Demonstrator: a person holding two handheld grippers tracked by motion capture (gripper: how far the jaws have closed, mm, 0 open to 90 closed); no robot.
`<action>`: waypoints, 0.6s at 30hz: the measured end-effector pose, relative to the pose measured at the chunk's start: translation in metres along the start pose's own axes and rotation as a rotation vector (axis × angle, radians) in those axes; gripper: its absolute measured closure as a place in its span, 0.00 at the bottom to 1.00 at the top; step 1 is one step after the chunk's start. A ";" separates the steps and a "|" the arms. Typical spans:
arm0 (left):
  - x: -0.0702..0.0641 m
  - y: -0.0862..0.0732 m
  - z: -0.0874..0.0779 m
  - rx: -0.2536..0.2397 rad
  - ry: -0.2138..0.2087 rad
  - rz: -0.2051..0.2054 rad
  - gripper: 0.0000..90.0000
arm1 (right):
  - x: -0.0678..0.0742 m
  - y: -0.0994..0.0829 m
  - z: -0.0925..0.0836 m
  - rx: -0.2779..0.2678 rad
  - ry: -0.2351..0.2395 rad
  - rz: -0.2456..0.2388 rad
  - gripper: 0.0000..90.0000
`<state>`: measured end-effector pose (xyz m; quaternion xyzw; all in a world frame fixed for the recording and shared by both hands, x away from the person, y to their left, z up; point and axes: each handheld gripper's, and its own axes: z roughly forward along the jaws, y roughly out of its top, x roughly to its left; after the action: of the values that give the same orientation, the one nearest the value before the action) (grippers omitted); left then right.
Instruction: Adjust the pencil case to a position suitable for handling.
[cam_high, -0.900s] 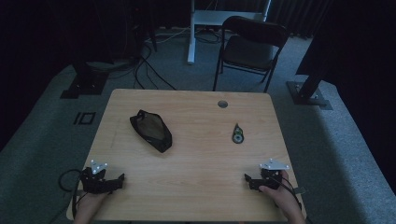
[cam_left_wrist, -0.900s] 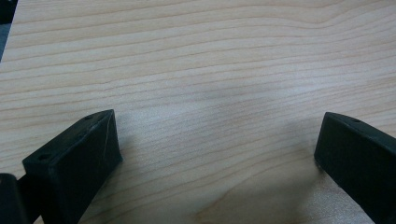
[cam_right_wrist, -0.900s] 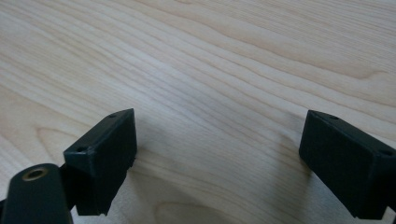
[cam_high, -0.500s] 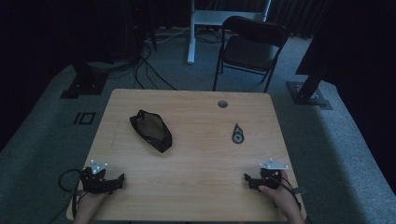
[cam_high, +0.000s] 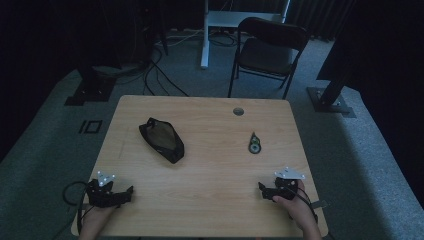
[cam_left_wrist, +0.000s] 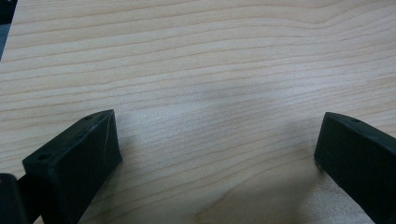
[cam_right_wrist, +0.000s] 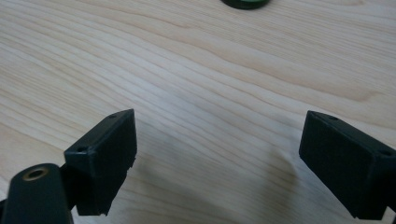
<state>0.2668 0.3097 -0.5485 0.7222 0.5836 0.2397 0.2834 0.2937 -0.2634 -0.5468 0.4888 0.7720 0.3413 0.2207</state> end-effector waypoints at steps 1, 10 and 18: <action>0.000 0.000 0.000 0.000 0.000 0.000 0.00 | 0.002 0.001 0.001 -0.003 0.006 -0.001 0.12; 0.000 0.000 0.000 0.000 0.000 0.000 0.00 | 0.015 0.011 0.009 -0.018 0.037 -0.015 0.13; 0.000 0.000 0.000 0.000 0.000 0.000 0.00 | 0.031 0.022 0.019 -0.026 0.071 -0.041 0.13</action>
<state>0.2668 0.3098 -0.5485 0.7223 0.5836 0.2397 0.2833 0.3066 -0.2229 -0.5436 0.4576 0.7846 0.3640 0.2062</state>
